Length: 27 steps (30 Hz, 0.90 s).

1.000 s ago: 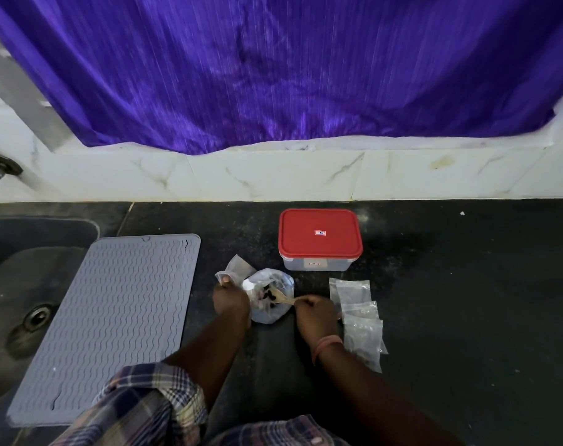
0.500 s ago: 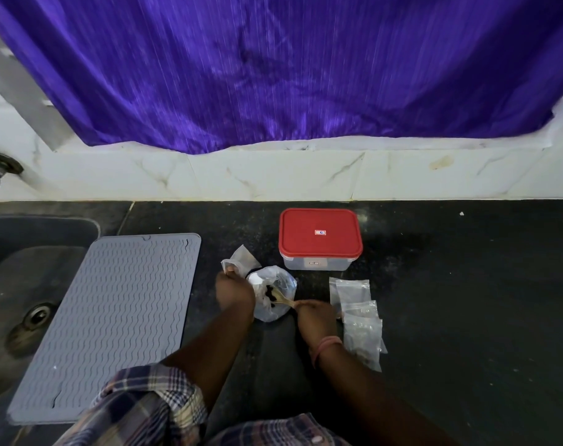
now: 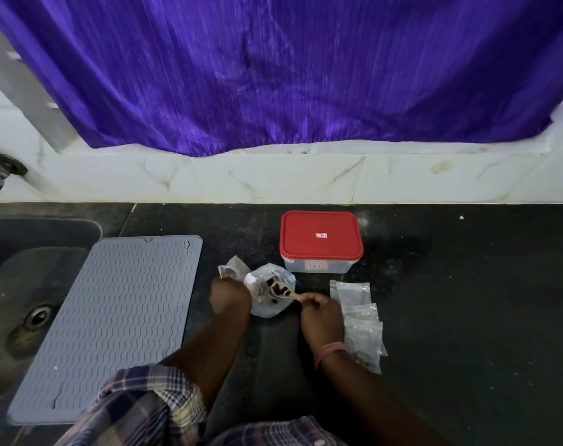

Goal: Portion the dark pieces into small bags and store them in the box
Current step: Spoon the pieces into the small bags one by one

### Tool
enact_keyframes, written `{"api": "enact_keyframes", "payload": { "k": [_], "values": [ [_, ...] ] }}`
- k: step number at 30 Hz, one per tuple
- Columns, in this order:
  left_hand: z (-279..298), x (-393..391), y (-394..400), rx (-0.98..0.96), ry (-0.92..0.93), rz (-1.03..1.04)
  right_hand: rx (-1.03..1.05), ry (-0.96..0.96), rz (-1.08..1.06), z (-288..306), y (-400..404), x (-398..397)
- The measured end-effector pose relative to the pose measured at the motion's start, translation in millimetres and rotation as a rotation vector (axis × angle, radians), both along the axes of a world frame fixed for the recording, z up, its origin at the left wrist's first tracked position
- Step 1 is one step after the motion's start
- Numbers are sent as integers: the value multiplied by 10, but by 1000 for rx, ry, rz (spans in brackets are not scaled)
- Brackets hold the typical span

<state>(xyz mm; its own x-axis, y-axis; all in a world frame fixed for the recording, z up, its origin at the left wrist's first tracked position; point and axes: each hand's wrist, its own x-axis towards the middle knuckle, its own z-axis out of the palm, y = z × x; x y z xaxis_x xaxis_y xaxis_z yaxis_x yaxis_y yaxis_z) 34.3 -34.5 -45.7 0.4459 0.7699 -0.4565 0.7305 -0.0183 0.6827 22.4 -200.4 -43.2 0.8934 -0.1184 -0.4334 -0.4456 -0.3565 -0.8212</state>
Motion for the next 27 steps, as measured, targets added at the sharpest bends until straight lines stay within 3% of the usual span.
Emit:
{"api": "enact_keyframes", "payload": {
  "k": [2, 11, 18, 27],
  "values": [
    [18, -20, 36, 56, 30, 15, -2, -24, 11, 48, 10, -14],
    [201, -122, 90, 310, -253, -96, 49, -200, -3, 223, 29, 9],
    [193, -158, 88, 325, -414, -223, 22, -343, 124, 459, 266, 97],
    [158, -278, 57, 410, -358, -401, -327, -503, 328, 506, 397, 95]
  ]
}}
